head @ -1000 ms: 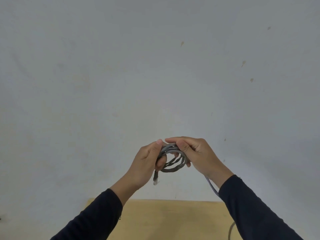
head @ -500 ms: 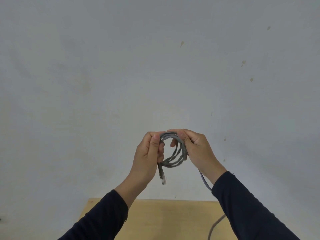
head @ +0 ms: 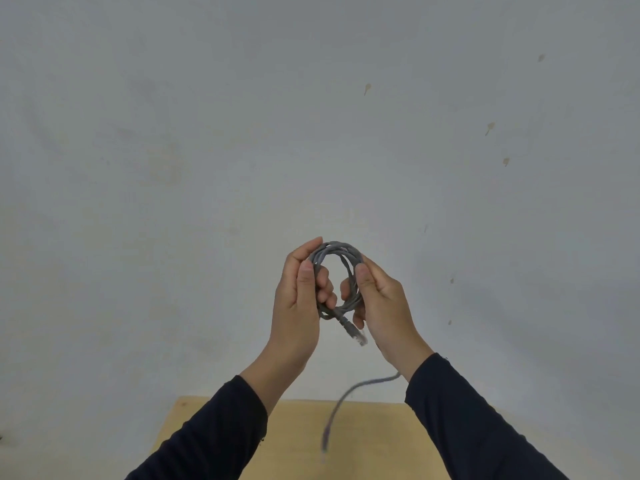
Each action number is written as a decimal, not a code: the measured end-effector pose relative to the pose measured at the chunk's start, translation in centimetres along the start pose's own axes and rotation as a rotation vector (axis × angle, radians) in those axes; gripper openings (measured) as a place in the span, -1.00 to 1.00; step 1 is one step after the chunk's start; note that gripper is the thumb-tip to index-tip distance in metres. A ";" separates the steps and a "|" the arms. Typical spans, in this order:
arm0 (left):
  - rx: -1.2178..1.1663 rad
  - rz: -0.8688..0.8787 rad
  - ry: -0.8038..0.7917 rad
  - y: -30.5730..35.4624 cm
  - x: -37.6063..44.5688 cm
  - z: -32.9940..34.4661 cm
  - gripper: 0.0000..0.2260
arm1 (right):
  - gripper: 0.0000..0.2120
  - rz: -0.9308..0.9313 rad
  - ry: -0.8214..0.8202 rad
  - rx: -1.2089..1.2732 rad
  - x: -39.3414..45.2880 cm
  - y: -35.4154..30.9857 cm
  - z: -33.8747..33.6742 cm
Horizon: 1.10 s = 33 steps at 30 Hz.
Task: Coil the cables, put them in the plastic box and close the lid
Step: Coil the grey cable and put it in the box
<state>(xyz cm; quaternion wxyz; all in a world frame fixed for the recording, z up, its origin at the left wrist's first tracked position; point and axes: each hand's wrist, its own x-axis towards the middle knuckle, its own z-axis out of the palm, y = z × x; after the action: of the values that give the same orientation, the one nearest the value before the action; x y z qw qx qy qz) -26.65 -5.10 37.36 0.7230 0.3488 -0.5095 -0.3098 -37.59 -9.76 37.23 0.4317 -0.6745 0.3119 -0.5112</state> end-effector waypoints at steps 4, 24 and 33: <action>-0.058 -0.022 -0.131 0.2 -0.2 0.2 -0.69 | -0.72 0.075 -0.054 -0.038 0.6 -0.2 -0.5; 0.286 -0.036 -0.294 -2.7 -1.0 -2.7 -0.71 | -0.94 -0.270 -0.379 -0.752 -1.0 -3.2 -0.9; 0.104 -0.113 -0.307 0.4 -1.5 -2.4 -0.77 | -0.74 -0.125 -0.297 -0.278 -0.6 -3.1 -2.9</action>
<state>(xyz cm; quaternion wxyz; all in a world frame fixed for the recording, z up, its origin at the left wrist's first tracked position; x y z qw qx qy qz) -24.76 -3.19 36.30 0.5994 0.3623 -0.6087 -0.3728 -40.62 -8.69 40.14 0.3430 -0.8136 0.2698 -0.3841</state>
